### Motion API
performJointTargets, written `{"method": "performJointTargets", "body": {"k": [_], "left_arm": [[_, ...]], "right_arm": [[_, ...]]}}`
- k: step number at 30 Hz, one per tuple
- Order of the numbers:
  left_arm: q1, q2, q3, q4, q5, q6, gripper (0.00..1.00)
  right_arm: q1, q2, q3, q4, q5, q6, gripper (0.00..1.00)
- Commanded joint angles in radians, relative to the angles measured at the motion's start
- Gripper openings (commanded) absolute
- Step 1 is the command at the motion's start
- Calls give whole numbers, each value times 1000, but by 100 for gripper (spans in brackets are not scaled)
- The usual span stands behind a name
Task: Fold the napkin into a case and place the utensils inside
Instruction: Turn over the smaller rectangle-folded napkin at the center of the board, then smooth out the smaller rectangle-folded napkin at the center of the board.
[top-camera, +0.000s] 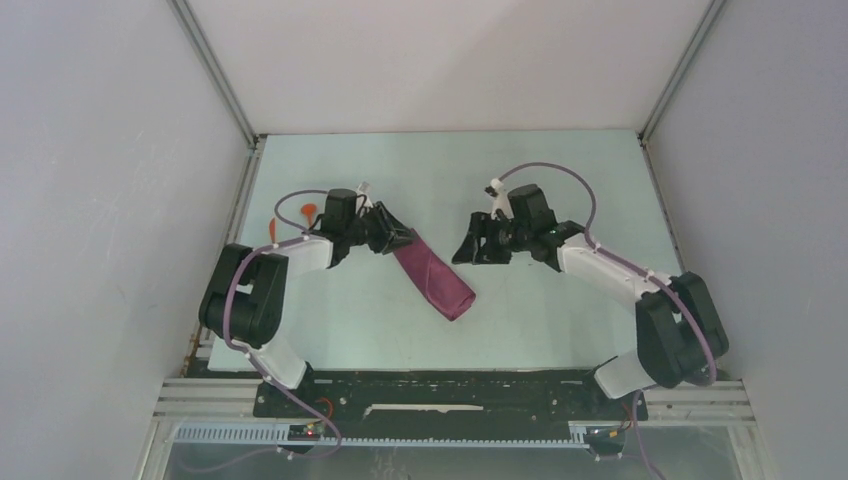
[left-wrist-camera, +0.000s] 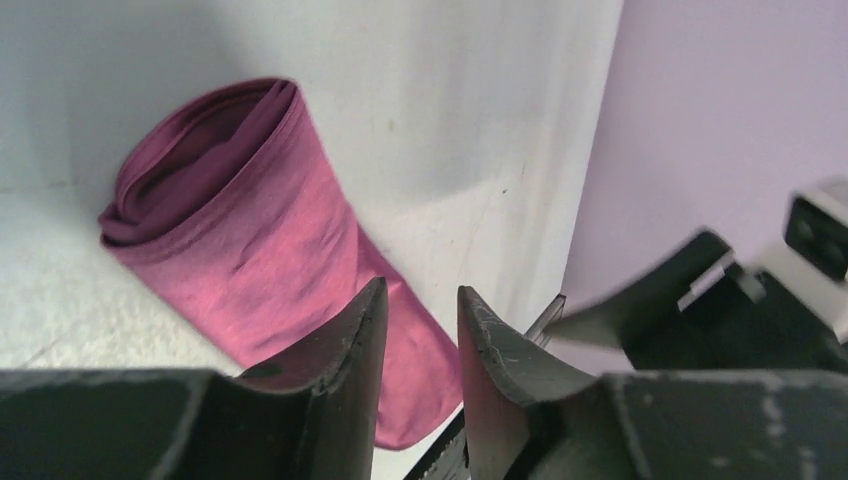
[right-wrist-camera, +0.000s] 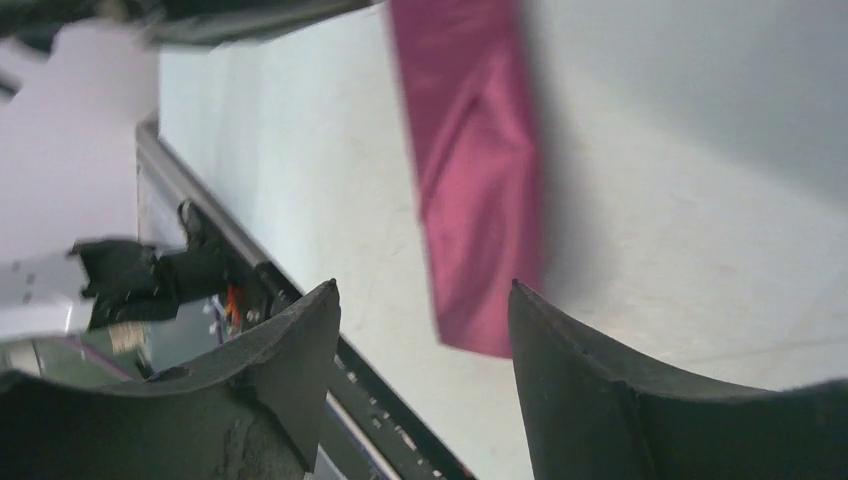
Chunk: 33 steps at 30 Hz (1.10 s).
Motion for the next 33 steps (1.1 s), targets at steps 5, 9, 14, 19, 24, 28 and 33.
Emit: {"method": "performJointTargets", "body": {"k": [5,9,14,19,24,28,33], "left_arm": [[0,98,85,173,15,-62,35],[4,205,111,157,-19,-48,32],[7,302,183,-37,-100,43,32],[9,274,234,-133,-149,99,37],[2,133,256,-209,-186,125,46],[-1,123,221,-118,-152,80,56],[0,221,192,-62,-171,56,57]], "right_arm": [[196,66,-7,155,-204,74,70],[171,136,-131,413,-306,172,70],[143,180,-259,509,-316,189,71],[147,54,-246,450,-318,218,71],[152,-14,-148,277,-245,155,74],[192,88,-147,397,-247,210,74],[209,188,-190,481,-207,227,74]]}}
